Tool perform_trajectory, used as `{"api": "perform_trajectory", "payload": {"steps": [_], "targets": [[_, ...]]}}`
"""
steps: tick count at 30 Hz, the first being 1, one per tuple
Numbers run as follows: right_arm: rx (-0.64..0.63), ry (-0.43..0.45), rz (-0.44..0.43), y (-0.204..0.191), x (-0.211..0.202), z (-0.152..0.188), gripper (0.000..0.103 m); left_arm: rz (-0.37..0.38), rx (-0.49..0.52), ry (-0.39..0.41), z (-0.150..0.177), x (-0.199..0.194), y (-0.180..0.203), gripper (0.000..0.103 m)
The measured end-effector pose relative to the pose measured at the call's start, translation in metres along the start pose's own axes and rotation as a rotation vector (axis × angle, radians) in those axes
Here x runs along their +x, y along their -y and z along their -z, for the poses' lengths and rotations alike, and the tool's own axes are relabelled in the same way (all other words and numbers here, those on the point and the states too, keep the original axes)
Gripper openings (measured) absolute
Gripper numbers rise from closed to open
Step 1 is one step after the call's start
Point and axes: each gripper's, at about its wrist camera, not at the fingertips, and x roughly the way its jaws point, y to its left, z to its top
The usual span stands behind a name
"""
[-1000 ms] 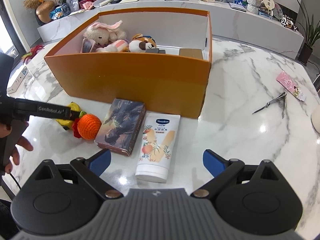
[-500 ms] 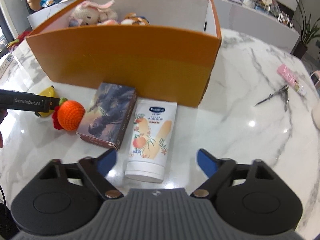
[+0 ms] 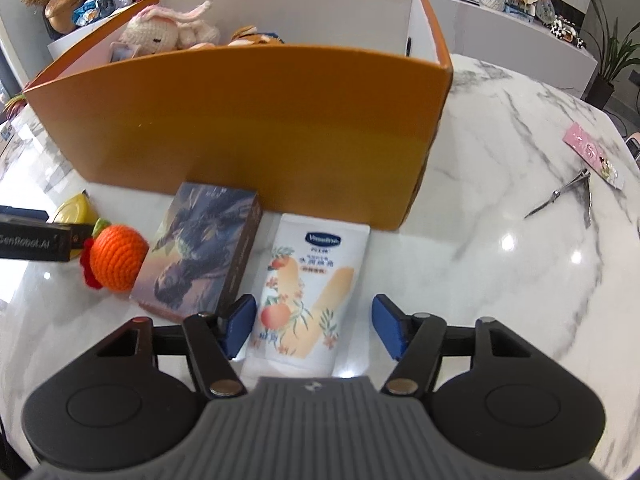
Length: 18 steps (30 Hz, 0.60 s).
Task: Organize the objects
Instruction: 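Move the left gripper to the yellow tape measure while the right approaches the Vaseline tube, then grasp the yellow tape measure with the left gripper while the right grasps the Vaseline tube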
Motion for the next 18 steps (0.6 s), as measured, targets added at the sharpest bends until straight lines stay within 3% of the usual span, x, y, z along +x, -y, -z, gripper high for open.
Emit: {"api": "perform_trajectory", "payload": {"steps": [3, 5, 18], "targets": [[-0.014, 0.007, 0.012, -0.002, 0.0, -0.002, 0.054, -0.003, 0.0, 0.009, -0.001, -0.004, 0.001, 0.075], [-0.013, 0.009, 0.013, 0.001, 0.002, -0.002, 0.053, -0.001, 0.002, 0.008, -0.001, -0.005, 0.001, 0.066], [0.026, 0.014, -0.01, 0.005, -0.013, 0.002, 0.051, -0.003, 0.026, -0.024, 0.007, -0.01, 0.002, 0.066]]}}
